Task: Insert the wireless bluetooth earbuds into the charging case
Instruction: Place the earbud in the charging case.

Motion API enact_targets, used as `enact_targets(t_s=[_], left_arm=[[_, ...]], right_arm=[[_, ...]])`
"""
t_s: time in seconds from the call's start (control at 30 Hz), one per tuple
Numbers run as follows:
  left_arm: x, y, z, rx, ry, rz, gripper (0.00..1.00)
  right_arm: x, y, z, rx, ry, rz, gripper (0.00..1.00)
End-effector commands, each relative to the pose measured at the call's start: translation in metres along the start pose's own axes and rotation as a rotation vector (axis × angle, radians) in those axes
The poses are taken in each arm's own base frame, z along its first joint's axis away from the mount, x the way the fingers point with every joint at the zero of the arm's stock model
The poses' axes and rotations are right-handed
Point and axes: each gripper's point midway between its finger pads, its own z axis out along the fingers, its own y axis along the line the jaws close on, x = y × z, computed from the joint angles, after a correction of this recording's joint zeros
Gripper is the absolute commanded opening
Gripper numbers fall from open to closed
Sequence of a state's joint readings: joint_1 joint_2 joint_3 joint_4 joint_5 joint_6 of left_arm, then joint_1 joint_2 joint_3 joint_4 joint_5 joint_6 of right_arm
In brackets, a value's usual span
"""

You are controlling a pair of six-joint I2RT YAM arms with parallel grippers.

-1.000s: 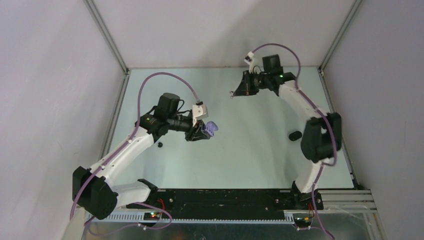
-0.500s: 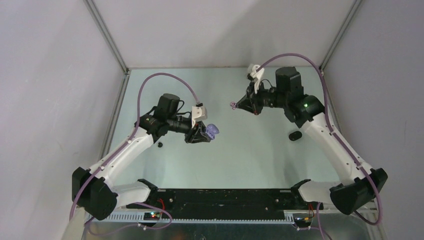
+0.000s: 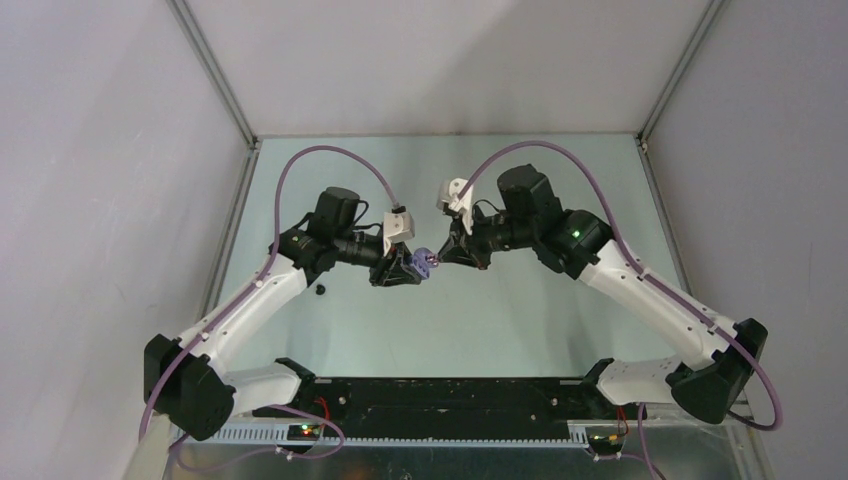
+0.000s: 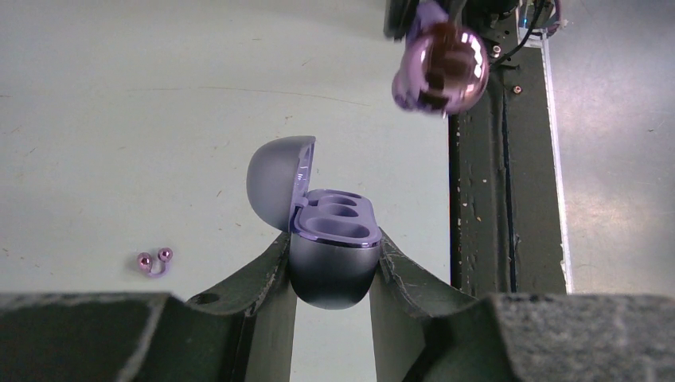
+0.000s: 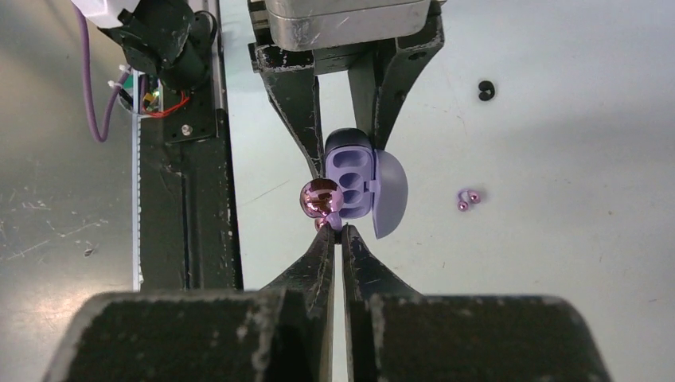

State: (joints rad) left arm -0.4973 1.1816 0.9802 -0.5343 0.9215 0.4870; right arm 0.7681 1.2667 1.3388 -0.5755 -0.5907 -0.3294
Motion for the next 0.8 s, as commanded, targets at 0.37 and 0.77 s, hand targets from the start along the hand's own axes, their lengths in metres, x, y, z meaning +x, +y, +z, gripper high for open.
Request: enact_targets(t_s=[0.37,0.77], left_arm=[[-0.022,-0.005,-0.005,0.009,-0.052,0.052,0.00],[-0.022,-0.007,-0.004,0.020,-0.052,0.044,0.00]], right_arm=[[0.007,0.000,0.028,0.028,0.001,-0.011,0.06],[0.005,-0.010,0.037,0.087,-0.014,0.007,0.06]])
